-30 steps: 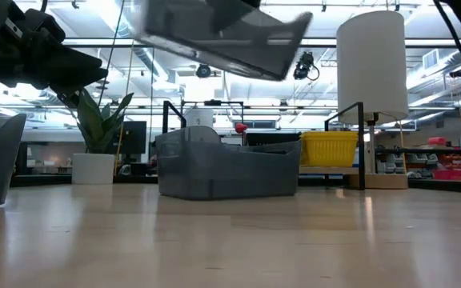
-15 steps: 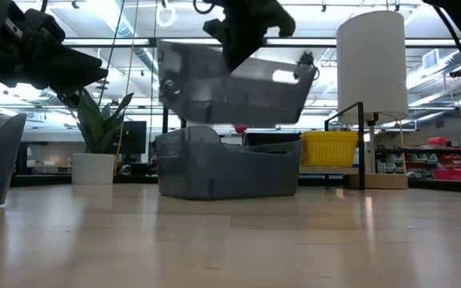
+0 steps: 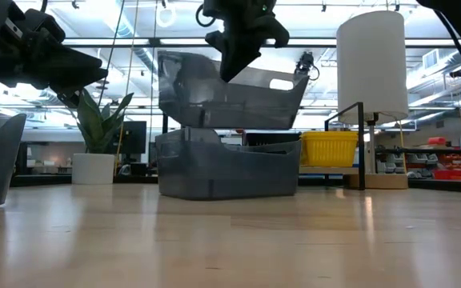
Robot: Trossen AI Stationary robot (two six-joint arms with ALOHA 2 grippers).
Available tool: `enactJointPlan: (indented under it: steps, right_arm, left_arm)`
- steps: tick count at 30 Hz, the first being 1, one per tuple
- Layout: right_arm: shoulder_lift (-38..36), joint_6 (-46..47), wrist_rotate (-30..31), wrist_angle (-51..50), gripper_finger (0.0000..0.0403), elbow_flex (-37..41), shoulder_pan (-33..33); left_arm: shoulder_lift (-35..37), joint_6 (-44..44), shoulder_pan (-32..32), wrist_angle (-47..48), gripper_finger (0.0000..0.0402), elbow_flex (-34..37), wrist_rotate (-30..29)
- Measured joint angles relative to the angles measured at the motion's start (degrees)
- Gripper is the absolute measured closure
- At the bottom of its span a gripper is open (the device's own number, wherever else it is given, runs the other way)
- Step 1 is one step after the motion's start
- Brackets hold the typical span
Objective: Stack baskets on shelf by color
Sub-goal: Stack the middle gray bin on top of the top gray bin
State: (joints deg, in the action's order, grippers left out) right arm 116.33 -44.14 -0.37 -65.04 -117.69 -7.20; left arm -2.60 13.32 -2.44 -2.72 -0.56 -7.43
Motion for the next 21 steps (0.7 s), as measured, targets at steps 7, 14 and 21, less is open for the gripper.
enactJointPlan:
  steps: [7,14,21]
  right_arm:
    - [0.0,0.0,-2.6,0.5,0.0396,0.0,-0.6]
    - [-0.1,0.5,-5.3,3.5,0.0396,3.0,-0.6]
    - [-0.1,0.4,-6.3,7.4,0.0396,8.6,-1.6]
  left_arm:
    - [0.0,0.0,0.0,0.0,0.0285,0.0,0.0]
    - [0.0,0.0,0.0,0.0,0.0285,0.0,0.0]
    - [0.0,0.0,0.0,0.0,0.0285,0.0,0.0]
